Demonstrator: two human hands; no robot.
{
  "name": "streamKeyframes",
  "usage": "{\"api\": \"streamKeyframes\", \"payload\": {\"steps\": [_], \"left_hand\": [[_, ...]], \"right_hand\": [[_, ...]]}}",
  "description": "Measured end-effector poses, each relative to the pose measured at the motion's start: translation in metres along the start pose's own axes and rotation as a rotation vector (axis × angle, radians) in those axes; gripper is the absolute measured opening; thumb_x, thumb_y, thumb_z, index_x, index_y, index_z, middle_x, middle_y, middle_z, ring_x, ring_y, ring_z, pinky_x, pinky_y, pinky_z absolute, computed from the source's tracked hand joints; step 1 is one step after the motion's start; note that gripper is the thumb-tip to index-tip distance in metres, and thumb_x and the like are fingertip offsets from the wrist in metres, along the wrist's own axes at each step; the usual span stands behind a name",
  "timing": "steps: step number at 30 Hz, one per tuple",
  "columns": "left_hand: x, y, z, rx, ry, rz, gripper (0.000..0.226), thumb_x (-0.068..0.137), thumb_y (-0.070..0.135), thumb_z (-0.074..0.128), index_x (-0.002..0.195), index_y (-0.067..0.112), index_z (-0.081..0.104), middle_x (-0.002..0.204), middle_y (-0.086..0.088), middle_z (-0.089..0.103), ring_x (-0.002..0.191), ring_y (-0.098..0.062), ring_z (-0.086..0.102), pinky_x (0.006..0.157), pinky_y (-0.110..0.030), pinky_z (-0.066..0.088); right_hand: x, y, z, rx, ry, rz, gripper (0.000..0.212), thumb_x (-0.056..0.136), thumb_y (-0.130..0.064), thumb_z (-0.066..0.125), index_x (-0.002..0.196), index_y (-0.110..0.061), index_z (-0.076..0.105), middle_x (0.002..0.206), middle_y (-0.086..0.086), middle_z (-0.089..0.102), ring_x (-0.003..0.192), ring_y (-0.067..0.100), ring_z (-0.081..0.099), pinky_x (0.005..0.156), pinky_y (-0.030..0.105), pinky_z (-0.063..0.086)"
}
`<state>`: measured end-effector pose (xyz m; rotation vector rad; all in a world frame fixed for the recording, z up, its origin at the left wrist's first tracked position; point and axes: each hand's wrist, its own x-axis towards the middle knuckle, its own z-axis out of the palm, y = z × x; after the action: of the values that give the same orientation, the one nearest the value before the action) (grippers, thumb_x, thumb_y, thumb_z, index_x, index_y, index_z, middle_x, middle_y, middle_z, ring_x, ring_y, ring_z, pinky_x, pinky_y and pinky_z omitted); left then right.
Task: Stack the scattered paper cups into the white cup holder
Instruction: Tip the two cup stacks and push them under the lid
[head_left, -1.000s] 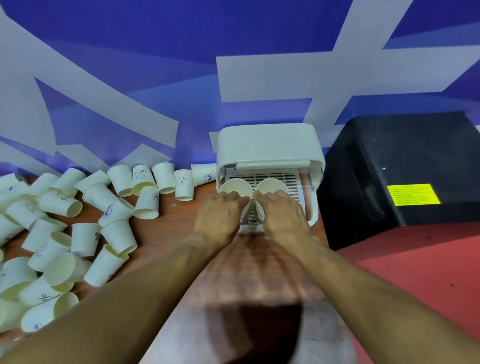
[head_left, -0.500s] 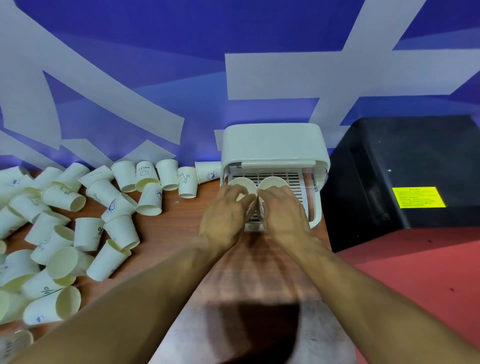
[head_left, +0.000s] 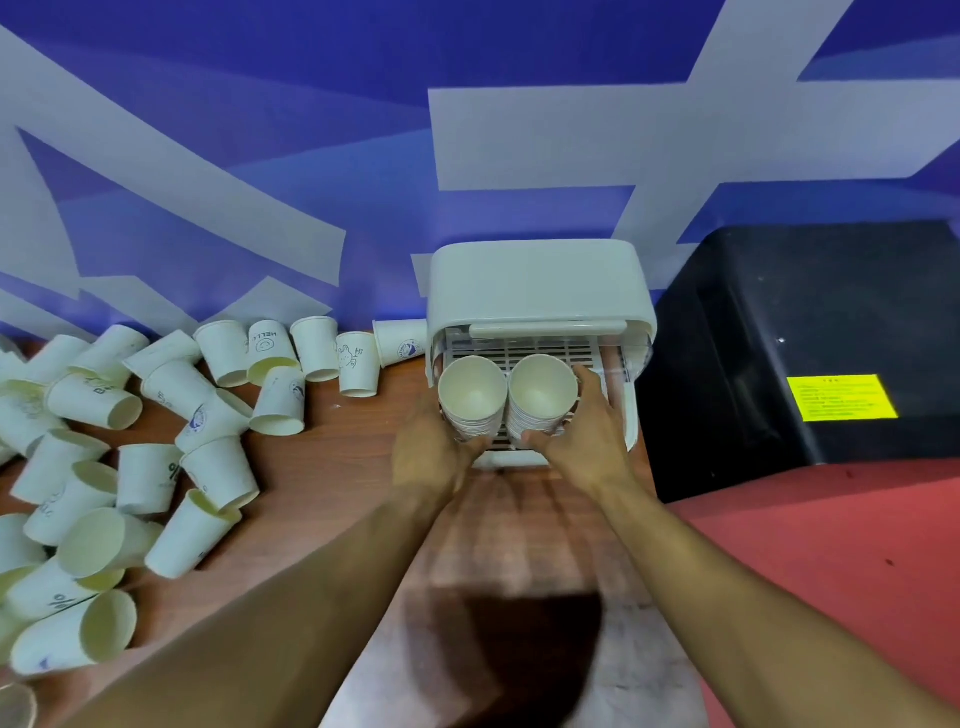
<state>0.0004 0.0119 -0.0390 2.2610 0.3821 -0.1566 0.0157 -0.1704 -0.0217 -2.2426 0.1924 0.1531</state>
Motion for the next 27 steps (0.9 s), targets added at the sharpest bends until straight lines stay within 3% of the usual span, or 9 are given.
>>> {"api": "streamKeyframes", "payload": {"steps": [5,8,11,13,15,17,19,22,27], "left_hand": [[0.013,0.003,0.008,0.025,-0.053,-0.041,0.06,0.066,0.047,0.08,0.117,0.024,0.059,0.104,0.005,0.07,0.098,-0.021,0.065,0.073,-0.028,0.05],[0.017,0.011,0.013,-0.023,-0.05,-0.055,0.067,0.068,0.049,0.076,0.126,0.023,0.054,0.099,0.009,0.068,0.094,-0.018,0.064,0.062,-0.02,0.038],[0.022,0.021,0.015,-0.076,-0.042,-0.072,0.07,0.068,0.046,0.076,0.13,0.026,0.05,0.1,0.012,0.068,0.095,-0.016,0.064,0.057,-0.015,0.034],[0.026,0.026,0.016,-0.124,-0.023,-0.073,0.077,0.067,0.041,0.078,0.135,0.028,0.044,0.107,0.014,0.067,0.097,-0.013,0.063,0.065,-0.016,0.038],[0.029,0.031,0.017,-0.17,0.0,-0.058,0.083,0.064,0.038,0.078,0.135,0.032,0.037,0.109,0.016,0.065,0.096,-0.014,0.064,0.073,-0.024,0.046],[0.031,0.034,0.017,-0.205,0.035,-0.035,0.081,0.062,0.038,0.078,0.128,0.039,0.031,0.11,0.01,0.067,0.096,-0.02,0.066,0.076,-0.032,0.052],[0.033,0.04,0.017,-0.214,0.076,0.001,0.081,0.066,0.038,0.078,0.127,0.044,0.024,0.114,0.005,0.066,0.098,-0.022,0.065,0.077,-0.032,0.052],[0.039,0.045,0.018,-0.224,0.095,0.021,0.076,0.071,0.037,0.077,0.127,0.044,0.026,0.122,0.001,0.062,0.104,-0.023,0.063,0.078,-0.028,0.046],[0.049,0.048,0.027,-0.278,0.141,-0.019,0.078,0.076,0.033,0.078,0.138,0.022,0.033,0.13,0.001,0.057,0.115,-0.018,0.057,0.091,-0.026,0.046]], "right_hand": [[0.017,0.004,0.002,0.035,-0.057,0.047,0.082,0.053,-0.023,0.091,0.123,-0.028,0.049,0.105,-0.016,0.058,0.098,0.008,0.052,0.077,0.016,0.037],[0.027,0.009,0.004,0.129,-0.072,0.114,0.083,0.044,-0.025,0.092,0.113,-0.039,0.048,0.098,-0.026,0.059,0.099,0.008,0.058,0.085,0.029,0.05],[0.031,0.004,-0.001,0.152,-0.037,0.081,0.083,0.048,-0.017,0.092,0.122,-0.027,0.055,0.093,-0.052,0.045,0.098,-0.003,0.057,0.09,0.029,0.05],[0.037,0.002,-0.004,0.163,-0.023,0.055,0.083,0.052,-0.013,0.091,0.126,-0.018,0.055,0.093,-0.064,0.03,0.091,-0.019,0.051,0.089,0.026,0.049],[0.044,0.004,-0.003,0.171,-0.013,0.054,0.084,0.049,-0.019,0.092,0.124,-0.019,0.055,0.097,-0.058,0.04,0.095,-0.01,0.056,0.088,0.033,0.053],[0.049,0.005,-0.002,0.169,0.004,0.074,0.083,0.044,-0.026,0.091,0.119,-0.022,0.056,0.1,-0.035,0.058,0.096,0.006,0.062,0.084,0.037,0.055],[0.055,0.006,0.0,0.179,0.023,0.086,0.074,0.043,-0.027,0.09,0.11,-0.023,0.06,0.097,-0.018,0.066,0.092,0.007,0.065,0.08,0.037,0.057],[0.064,0.005,0.002,0.179,0.024,0.07,0.053,0.046,-0.026,0.088,0.093,-0.024,0.066,0.085,-0.013,0.071,0.081,0.004,0.067,0.071,0.036,0.059],[0.071,-0.004,0.005,0.18,0.065,-0.013,0.042,0.054,-0.016,0.092,0.084,-0.026,0.065,0.082,-0.017,0.066,0.075,-0.004,0.061,0.068,0.009,0.05]]}}
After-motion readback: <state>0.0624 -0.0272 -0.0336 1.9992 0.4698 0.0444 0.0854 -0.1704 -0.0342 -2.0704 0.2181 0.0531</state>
